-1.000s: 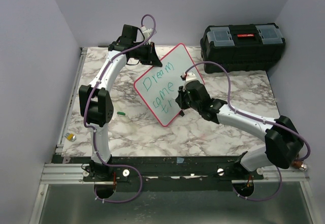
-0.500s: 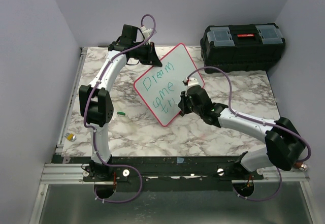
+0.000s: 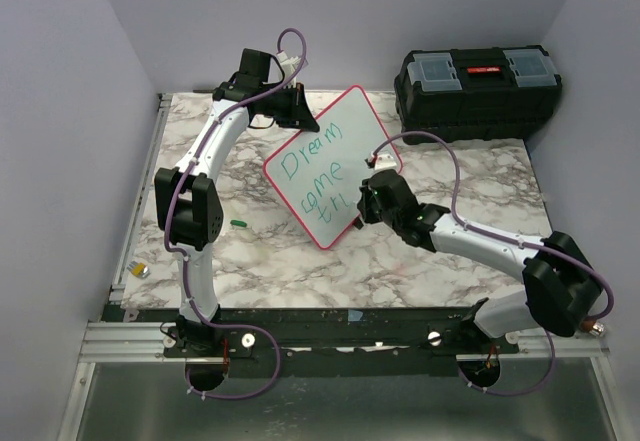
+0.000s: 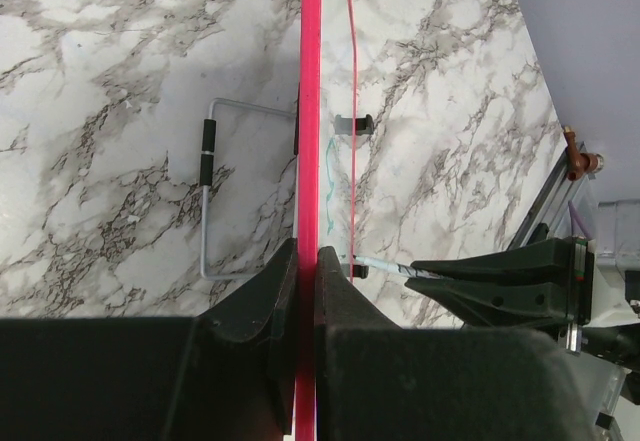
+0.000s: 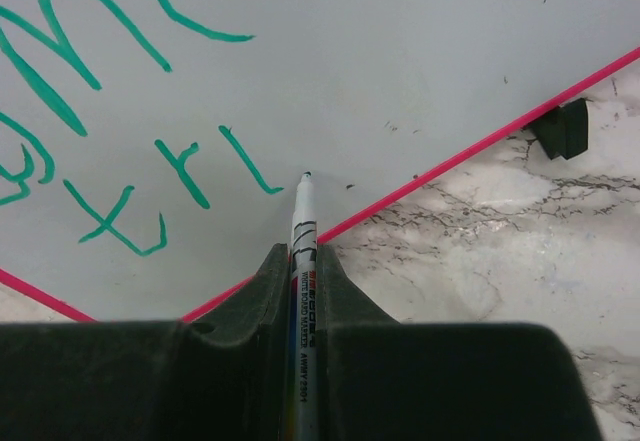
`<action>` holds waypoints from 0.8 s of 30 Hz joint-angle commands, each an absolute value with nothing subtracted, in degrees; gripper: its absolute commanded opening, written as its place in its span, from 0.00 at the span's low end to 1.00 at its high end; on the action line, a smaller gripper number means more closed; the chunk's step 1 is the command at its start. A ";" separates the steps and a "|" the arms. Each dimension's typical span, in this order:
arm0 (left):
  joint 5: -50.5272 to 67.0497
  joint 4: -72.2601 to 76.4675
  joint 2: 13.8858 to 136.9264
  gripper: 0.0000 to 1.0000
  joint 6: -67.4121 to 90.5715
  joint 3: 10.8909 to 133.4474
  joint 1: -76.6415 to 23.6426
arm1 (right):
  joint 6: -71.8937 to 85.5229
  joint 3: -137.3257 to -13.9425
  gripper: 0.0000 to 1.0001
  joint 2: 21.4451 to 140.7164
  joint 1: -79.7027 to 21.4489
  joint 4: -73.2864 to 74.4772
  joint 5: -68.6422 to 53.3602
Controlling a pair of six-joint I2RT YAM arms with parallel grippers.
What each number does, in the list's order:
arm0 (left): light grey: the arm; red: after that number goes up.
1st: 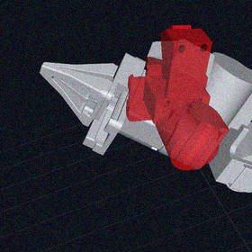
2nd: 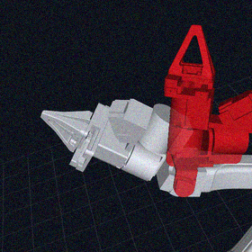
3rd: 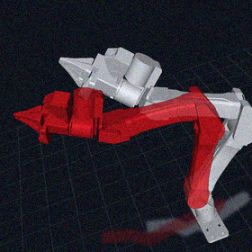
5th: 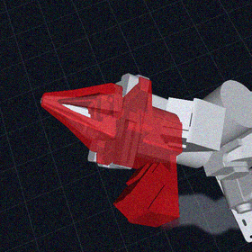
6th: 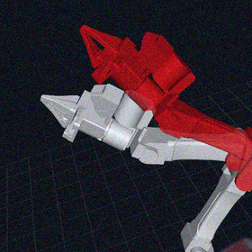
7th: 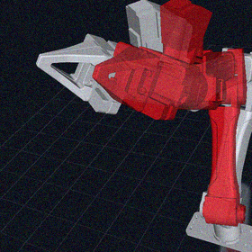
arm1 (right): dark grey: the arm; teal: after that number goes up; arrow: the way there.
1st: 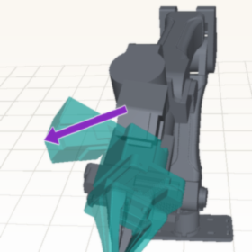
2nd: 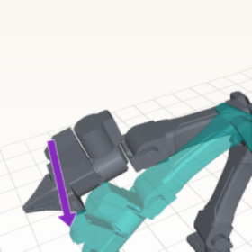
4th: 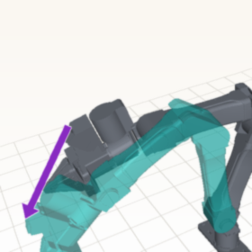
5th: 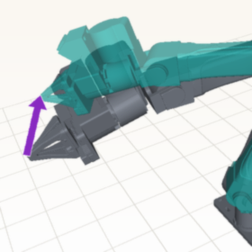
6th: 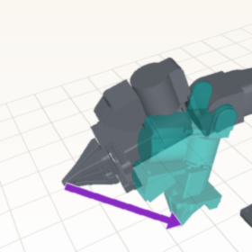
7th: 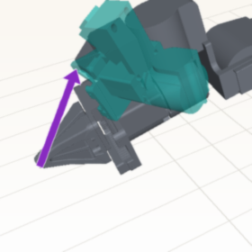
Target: Write a sentence on the whiteboard
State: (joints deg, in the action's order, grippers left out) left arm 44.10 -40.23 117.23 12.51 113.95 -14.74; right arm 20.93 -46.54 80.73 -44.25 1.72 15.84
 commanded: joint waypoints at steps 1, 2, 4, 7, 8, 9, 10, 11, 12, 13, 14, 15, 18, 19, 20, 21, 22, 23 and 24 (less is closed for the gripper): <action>41.16 -41.44 115.75 0.00 10.30 112.76 -16.08 | 20.24 -50.07 0.01 82.17 -44.13 2.31 19.55; 41.13 -41.47 115.76 0.00 10.31 112.76 -16.08 | 20.12 -50.62 0.01 82.61 -44.12 2.29 19.67; 41.13 -41.39 115.82 0.00 10.28 112.76 -16.08 | 19.93 -51.76 0.01 83.41 -44.10 2.29 19.77; 41.13 -41.40 115.84 0.00 10.28 112.76 -16.08 | 19.50 -53.58 0.01 84.73 -44.06 2.29 19.69; 41.19 -41.40 115.84 0.00 10.28 112.72 -16.08 | 19.43 -54.12 0.01 85.09 -44.03 2.29 19.64; 41.16 -41.43 115.86 0.00 10.28 112.76 -16.08 | 19.35 -54.72 0.01 85.53 -44.03 2.25 19.69; 41.14 -41.43 115.92 0.00 10.28 112.76 -16.08 | 19.18 -55.22 0.01 85.88 -43.95 2.26 19.64; 41.17 -41.44 115.95 0.00 10.28 112.76 -16.08 | 19.16 -55.81 0.01 86.23 -43.88 2.22 19.55; 41.14 -41.38 115.93 0.00 10.28 112.76 -16.08 | 19.14 -56.27 0.01 86.50 -43.77 2.24 19.43; 41.15 -41.40 115.93 0.00 10.28 112.76 -16.08 | 19.09 -56.80 0.01 86.80 -43.76 2.20 19.34; 41.26 -41.40 115.91 0.00 10.28 112.76 -16.08 | 19.07 -57.25 0.01 87.00 -43.69 2.20 19.29; 41.27 -41.39 115.97 0.00 10.28 112.76 -16.08 | 18.94 -57.67 0.01 87.22 -43.65 2.11 19.13; 41.25 -41.39 115.93 0.00 10.24 112.85 -16.08 | 18.98 -58.28 0.01 87.62 -43.68 2.11 18.82; 41.25 -41.48 115.93 0.00 10.20 112.85 -16.04 | 18.91 -58.29 0.01 87.67 -43.63 2.03 18.61; 41.23 -41.47 115.93 0.00 10.20 112.90 -16.08 | 19.06 -58.22 0.01 87.71 -43.64 2.02 18.45; 41.22 -41.48 115.93 0.00 10.20 112.94 -16.08 | 19.12 -58.07 0.01 87.66 -43.66 1.94 18.30; 41.27 -41.48 115.97 0.00 10.11 112.94 -16.08 | 19.27 -57.71 0.01 87.71 -43.66 1.93 18.11; 41.27 -41.48 116.01 0.00 10.11 112.94 -16.08 | 19.48 -57.41 0.01 87.63 -43.64 1.81 17.87; 41.20 -41.48 116.02 0.00 10.11 113.02 -16.08 | 19.62 -56.99 0.01 87.63 -43.59 1.76 17.69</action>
